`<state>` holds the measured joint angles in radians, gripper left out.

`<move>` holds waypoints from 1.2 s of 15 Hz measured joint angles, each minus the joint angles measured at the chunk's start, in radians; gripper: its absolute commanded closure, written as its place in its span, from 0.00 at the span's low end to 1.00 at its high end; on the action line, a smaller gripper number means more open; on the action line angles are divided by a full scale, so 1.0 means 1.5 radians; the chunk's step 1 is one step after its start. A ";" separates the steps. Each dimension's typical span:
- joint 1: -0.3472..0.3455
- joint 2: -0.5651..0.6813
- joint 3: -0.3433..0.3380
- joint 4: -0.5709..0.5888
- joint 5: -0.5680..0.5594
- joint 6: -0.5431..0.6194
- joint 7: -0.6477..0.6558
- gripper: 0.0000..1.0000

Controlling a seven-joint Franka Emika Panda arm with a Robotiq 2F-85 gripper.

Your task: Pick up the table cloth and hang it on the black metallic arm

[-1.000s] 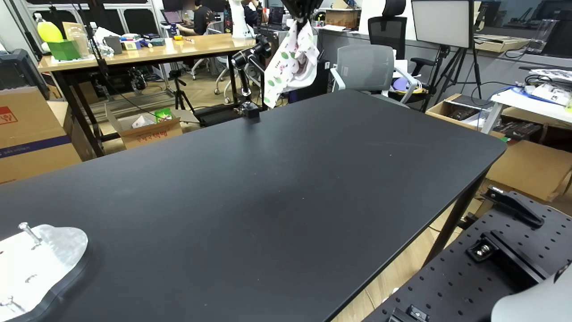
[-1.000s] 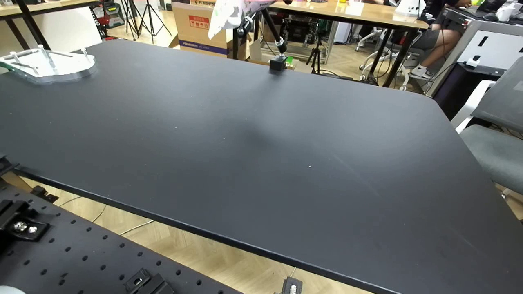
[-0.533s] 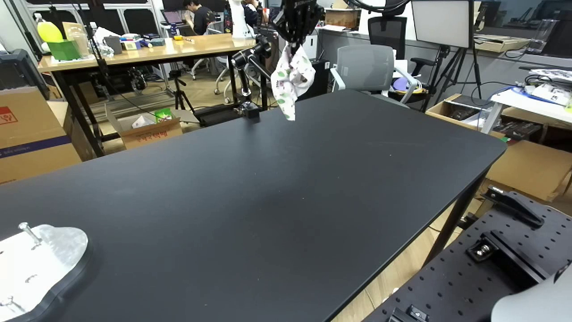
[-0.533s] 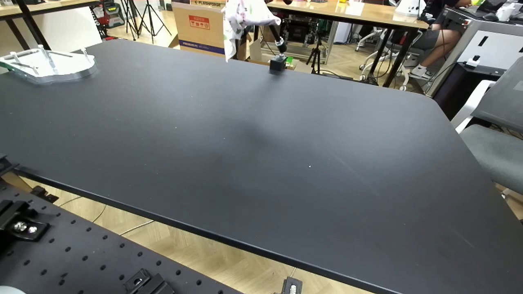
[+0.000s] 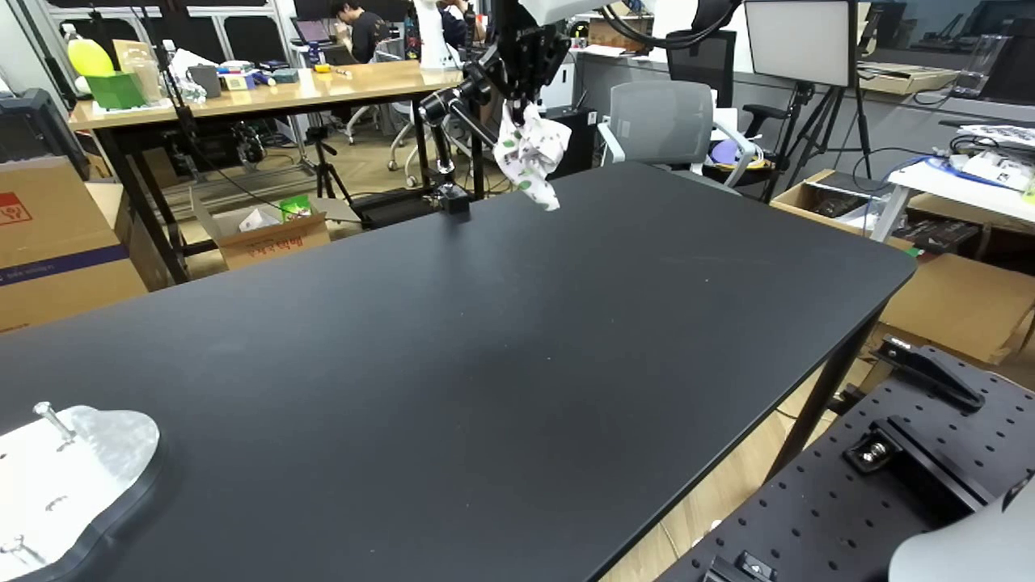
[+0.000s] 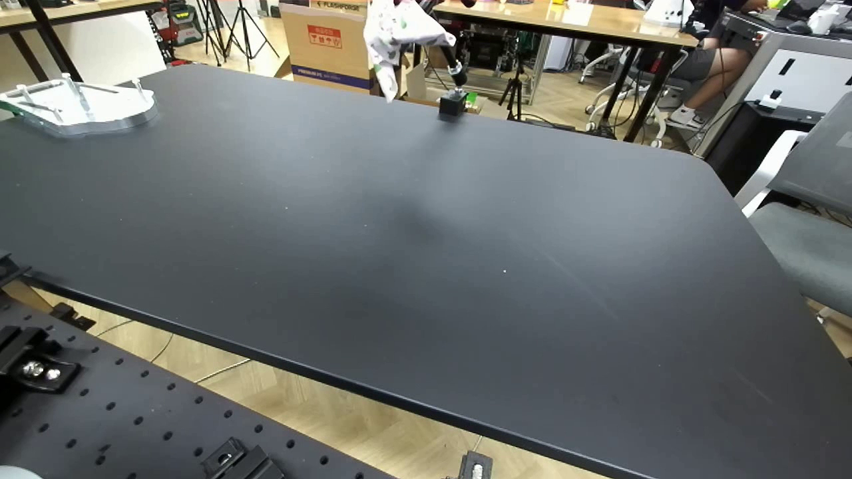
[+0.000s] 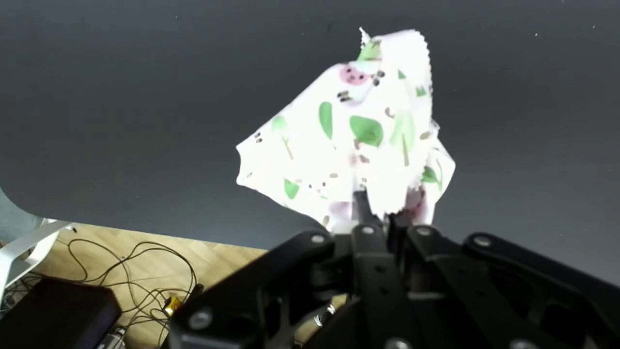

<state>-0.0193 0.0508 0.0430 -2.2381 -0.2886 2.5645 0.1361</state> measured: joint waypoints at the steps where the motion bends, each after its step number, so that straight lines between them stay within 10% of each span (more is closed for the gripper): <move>1: 0.001 0.002 0.000 0.002 0.004 -0.003 0.000 0.52; 9: 0.013 -0.009 0.000 0.017 0.011 -0.007 0.000 0.01; 18: 0.024 -0.067 0.003 0.013 0.010 -0.008 -0.001 0.01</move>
<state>0.0163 -0.0501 0.0476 -2.2182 -0.2734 2.5525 0.1343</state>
